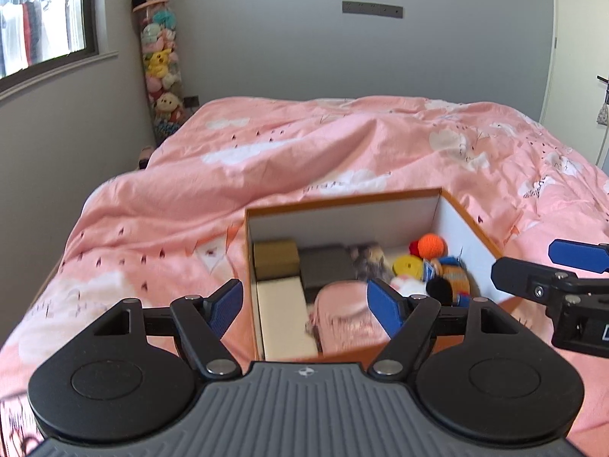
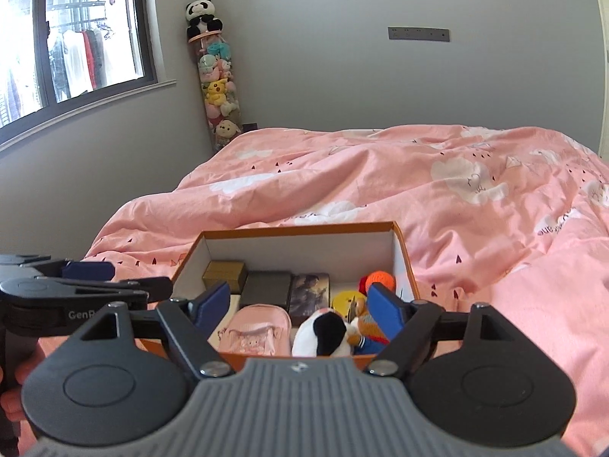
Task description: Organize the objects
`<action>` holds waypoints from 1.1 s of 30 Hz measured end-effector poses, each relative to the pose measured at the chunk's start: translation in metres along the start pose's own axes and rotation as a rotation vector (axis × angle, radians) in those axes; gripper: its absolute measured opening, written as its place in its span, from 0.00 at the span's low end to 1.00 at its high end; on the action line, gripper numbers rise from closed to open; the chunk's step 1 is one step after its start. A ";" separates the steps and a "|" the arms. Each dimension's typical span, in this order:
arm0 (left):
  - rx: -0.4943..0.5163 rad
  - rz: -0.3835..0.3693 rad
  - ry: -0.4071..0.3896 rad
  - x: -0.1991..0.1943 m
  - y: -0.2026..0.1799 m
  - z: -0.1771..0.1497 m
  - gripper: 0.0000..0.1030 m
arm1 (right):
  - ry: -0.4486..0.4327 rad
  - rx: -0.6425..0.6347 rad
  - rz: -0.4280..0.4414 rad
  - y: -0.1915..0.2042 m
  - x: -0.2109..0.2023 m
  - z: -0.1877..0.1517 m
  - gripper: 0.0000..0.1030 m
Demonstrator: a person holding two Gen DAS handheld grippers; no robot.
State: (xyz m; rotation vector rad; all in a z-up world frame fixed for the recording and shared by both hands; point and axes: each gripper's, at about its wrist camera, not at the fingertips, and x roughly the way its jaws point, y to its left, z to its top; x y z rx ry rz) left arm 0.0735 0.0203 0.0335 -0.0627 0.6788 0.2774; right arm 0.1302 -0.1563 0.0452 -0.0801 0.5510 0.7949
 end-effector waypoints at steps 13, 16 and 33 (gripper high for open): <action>-0.039 0.014 0.040 -0.003 0.003 -0.044 0.85 | 0.057 -0.031 -0.039 0.014 0.008 -0.043 0.82; -0.029 0.026 0.015 -0.002 0.001 -0.049 0.85 | 0.067 -0.019 -0.031 0.013 0.010 -0.047 0.82; -0.031 0.010 -0.024 0.006 -0.004 -0.056 0.87 | 0.089 0.042 -0.044 0.001 0.025 -0.059 0.93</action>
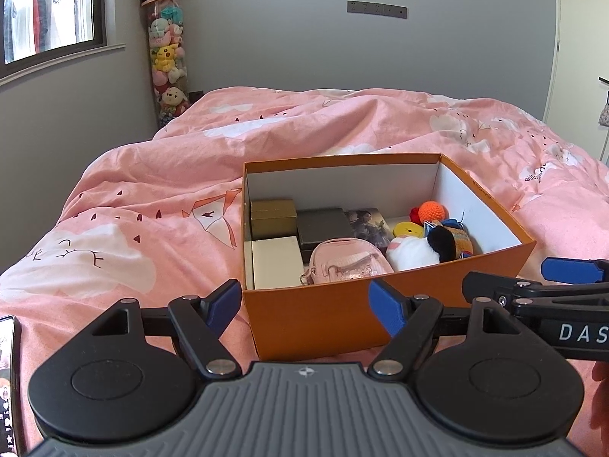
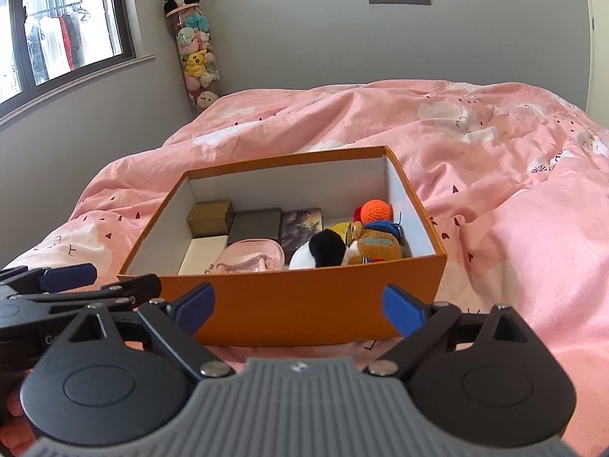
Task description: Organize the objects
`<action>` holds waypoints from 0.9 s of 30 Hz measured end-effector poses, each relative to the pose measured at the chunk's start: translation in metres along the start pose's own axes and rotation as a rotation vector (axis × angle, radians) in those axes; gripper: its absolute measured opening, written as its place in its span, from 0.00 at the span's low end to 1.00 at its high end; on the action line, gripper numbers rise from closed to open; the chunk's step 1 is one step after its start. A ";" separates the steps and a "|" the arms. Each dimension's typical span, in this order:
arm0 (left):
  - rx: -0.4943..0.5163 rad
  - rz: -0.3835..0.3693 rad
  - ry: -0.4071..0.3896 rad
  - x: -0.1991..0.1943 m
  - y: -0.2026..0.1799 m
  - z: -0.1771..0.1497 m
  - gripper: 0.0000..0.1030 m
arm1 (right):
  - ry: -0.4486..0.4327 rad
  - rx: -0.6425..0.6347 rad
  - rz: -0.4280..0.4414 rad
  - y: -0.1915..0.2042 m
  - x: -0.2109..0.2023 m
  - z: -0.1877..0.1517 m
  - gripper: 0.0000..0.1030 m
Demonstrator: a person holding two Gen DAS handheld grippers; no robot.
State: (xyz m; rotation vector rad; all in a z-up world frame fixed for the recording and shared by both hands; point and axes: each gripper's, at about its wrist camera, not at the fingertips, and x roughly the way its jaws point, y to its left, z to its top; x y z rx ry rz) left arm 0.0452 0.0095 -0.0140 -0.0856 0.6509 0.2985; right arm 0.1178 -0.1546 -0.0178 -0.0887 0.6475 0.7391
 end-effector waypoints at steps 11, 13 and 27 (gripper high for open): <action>-0.012 0.027 -0.013 -0.001 0.004 0.002 1.00 | -0.022 0.010 -0.005 0.000 -0.004 0.002 0.99; -0.012 0.035 -0.023 -0.002 0.004 0.002 1.00 | -0.029 0.007 -0.028 0.000 -0.004 0.003 0.99; -0.024 0.029 -0.042 -0.006 0.007 0.006 1.00 | -0.026 0.028 -0.034 -0.005 -0.004 0.005 0.99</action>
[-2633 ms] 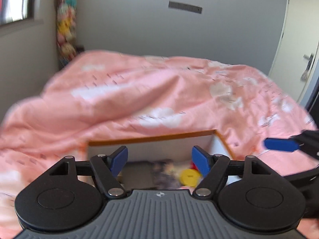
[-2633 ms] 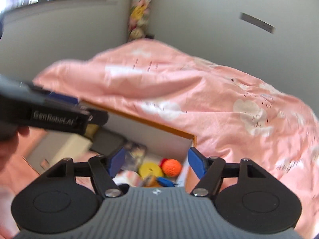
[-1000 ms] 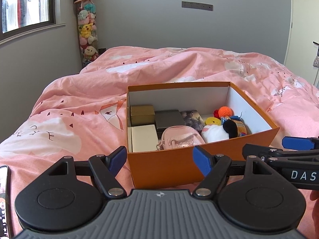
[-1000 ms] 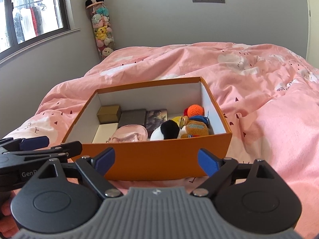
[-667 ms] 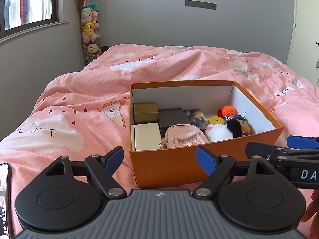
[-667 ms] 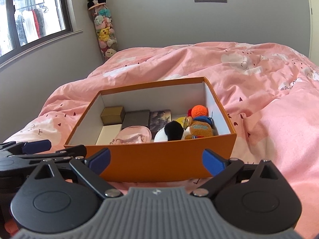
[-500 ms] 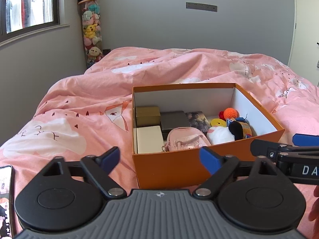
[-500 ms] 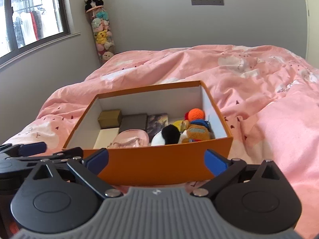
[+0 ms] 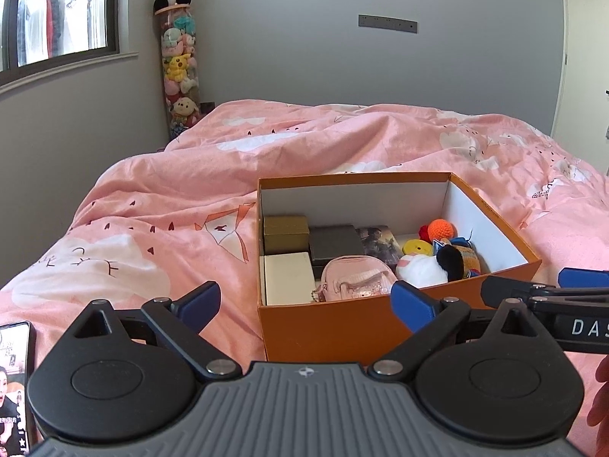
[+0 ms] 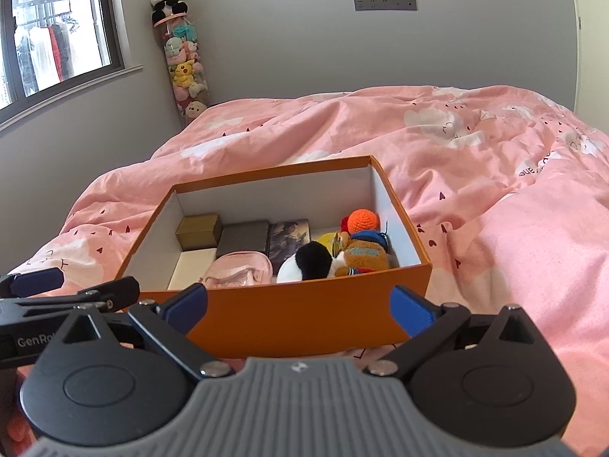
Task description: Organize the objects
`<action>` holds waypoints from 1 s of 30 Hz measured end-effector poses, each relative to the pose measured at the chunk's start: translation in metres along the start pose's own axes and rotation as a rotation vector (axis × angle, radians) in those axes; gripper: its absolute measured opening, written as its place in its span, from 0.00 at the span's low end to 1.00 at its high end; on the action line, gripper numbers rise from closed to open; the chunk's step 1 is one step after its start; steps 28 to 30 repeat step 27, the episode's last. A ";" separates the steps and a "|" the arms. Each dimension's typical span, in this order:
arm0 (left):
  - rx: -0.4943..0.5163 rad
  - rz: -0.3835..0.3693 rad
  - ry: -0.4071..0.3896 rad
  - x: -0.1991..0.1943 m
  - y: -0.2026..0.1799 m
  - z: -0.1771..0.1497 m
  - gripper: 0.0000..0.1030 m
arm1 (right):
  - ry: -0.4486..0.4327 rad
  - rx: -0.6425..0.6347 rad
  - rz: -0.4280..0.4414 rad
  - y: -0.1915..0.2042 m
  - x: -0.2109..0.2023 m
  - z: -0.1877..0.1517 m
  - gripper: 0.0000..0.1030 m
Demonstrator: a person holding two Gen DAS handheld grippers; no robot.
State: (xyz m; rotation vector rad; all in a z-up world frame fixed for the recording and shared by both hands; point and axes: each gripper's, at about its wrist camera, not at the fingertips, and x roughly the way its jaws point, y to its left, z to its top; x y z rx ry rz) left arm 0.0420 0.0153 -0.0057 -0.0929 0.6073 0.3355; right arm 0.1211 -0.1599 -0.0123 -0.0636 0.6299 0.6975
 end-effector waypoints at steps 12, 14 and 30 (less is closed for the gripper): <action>0.010 0.004 0.016 0.001 -0.002 -0.002 1.00 | 0.004 0.004 0.010 0.000 0.001 -0.001 0.99; 0.013 0.003 0.021 0.002 -0.002 -0.002 1.00 | 0.007 0.009 0.010 -0.001 0.001 -0.002 0.99; 0.010 0.002 0.033 0.002 -0.002 -0.004 1.00 | 0.015 0.021 0.014 -0.002 0.002 -0.003 0.99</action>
